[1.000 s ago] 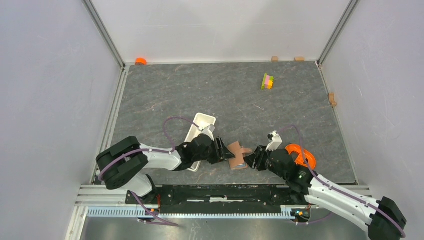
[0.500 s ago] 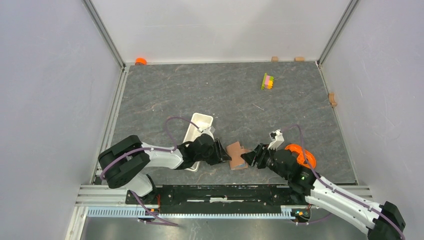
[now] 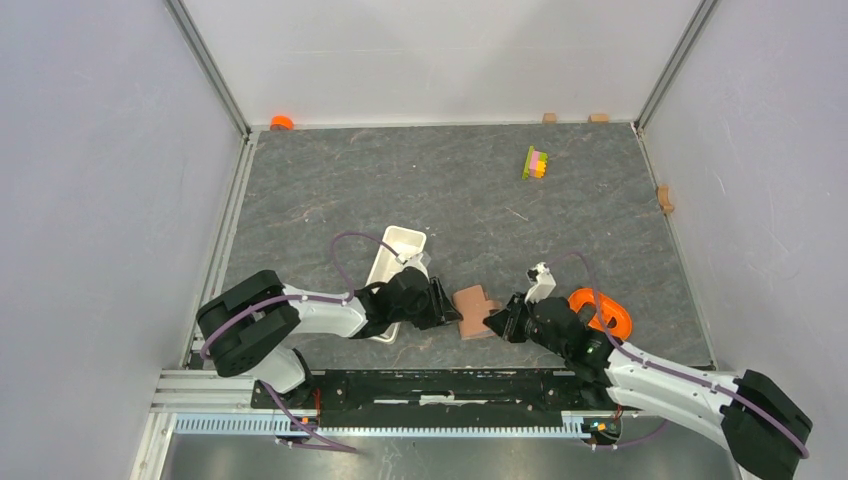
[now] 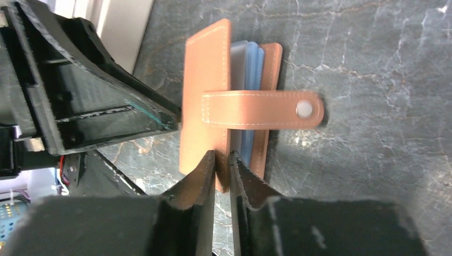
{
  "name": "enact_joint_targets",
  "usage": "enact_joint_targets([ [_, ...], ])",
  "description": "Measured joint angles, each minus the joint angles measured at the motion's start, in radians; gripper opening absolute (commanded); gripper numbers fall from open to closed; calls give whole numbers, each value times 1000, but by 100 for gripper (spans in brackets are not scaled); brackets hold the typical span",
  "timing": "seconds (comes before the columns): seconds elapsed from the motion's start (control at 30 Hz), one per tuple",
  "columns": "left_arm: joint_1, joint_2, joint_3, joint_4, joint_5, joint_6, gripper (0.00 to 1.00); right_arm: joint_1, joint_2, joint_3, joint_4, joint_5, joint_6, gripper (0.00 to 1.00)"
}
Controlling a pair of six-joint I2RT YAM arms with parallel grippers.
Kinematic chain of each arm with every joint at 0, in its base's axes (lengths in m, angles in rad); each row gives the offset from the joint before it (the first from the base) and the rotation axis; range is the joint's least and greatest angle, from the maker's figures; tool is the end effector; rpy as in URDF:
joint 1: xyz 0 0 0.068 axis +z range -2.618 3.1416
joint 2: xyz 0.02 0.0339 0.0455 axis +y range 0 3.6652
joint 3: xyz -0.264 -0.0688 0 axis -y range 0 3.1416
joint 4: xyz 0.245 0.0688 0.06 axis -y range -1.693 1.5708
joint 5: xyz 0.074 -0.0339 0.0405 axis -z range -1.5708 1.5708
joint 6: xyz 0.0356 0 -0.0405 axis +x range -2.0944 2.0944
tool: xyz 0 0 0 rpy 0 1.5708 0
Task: Put the credit cards into the card holder
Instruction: Close the card holder at the center of the board.
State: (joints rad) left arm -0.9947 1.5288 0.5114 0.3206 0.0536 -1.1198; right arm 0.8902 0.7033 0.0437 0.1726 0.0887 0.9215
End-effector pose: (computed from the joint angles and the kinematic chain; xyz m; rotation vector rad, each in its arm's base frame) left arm 0.1470 -0.2298 0.1301 -0.1275 2.5470 -1.0711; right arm 0.0942 0.1113 0.1303 0.0940 2.2181 0.9906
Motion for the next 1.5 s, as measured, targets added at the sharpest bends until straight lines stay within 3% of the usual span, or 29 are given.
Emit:
enact_joint_targets([
  [0.03,0,0,-1,3,0,2,48,0,14,0,1,1,1,0],
  [0.17,0,-14,-16,30,0,8,54,0,6,-10,-4,18,28,0],
  [0.47,0,-10,-51,156,18,4,57,-1,-248,-40,-34,72,151,0],
  [0.6,0,49,-51,247,44,-11,56,-7,-287,-40,-47,85,185,0],
  [0.9,0,123,-45,327,63,-43,55,-14,-177,-40,-220,148,203,0],
  [1.23,1,201,47,317,81,-43,55,-13,-5,16,-189,185,203,0],
  [1.37,6,237,71,335,87,-42,42,-13,48,42,-187,193,196,0],
  [1.5,11,276,72,379,89,-38,16,-14,65,47,-179,201,191,0],
])
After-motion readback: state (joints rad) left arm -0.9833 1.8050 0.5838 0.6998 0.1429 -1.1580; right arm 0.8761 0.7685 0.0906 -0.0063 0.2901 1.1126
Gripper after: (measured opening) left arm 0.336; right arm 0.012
